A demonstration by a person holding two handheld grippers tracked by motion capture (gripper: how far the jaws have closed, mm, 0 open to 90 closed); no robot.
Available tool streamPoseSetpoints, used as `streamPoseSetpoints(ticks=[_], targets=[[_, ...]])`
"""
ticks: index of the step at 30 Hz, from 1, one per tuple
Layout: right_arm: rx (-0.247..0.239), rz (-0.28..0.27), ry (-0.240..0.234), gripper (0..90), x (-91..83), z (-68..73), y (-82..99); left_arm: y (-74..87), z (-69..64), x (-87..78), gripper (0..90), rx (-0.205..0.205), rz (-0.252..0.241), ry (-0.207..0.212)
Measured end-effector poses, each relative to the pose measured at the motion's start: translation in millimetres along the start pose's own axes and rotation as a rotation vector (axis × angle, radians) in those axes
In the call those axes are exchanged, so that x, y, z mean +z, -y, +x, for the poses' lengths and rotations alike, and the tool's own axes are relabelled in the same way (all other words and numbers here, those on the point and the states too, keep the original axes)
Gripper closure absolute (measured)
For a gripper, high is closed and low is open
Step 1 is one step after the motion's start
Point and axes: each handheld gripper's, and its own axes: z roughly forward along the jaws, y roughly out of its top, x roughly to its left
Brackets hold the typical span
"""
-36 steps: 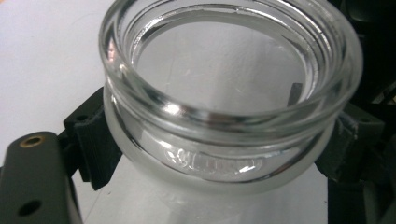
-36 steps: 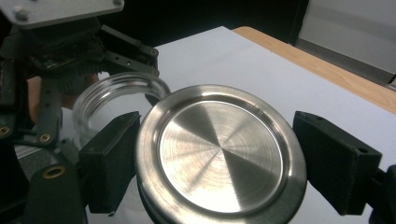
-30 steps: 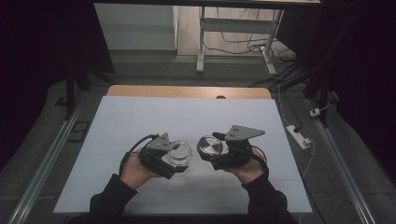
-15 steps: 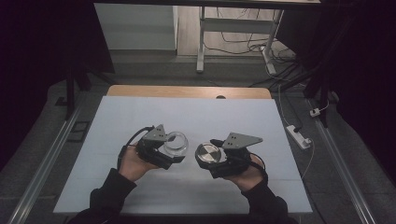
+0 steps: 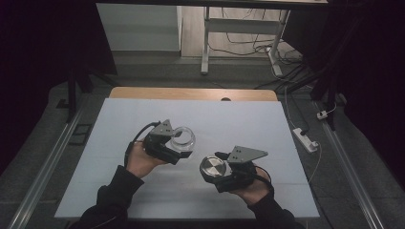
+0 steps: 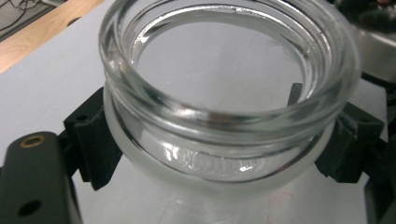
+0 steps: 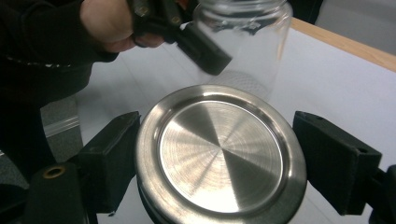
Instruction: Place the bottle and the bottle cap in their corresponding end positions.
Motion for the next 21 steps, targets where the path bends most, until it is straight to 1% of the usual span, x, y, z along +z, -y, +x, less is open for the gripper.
streamPoseSetpoints(ticks=[5, 7, 11, 15, 21], targets=[[-0.003, 0.001, -0.011, 18.0, 1.1, 3.0, 7.1, -2.3, 4.2, 7.6, 15.5, -0.001, 0.007, 0.001], [-0.004, 0.001, -0.013, 18.0, 2.4, 4.1, 9.1, -3.7, 6.4, 10.8, 15.5, 0.004, 0.011, 0.0], [-0.001, 0.003, -0.019, 18.0, 5.3, 6.0, 12.2, -6.7, 10.0, 17.1, 15.5, 0.001, 0.007, -0.001], [-0.004, 0.007, -0.036, 18.0, 11.3, 8.2, 15.4, -8.8, 14.5, 23.4, 15.6, 0.009, 0.012, 0.001], [-0.017, 0.019, -0.051, 18.0, 24.6, 12.8, 21.2, -7.8, 22.2, 34.7, 15.5, -0.01, 0.005, -0.005]])
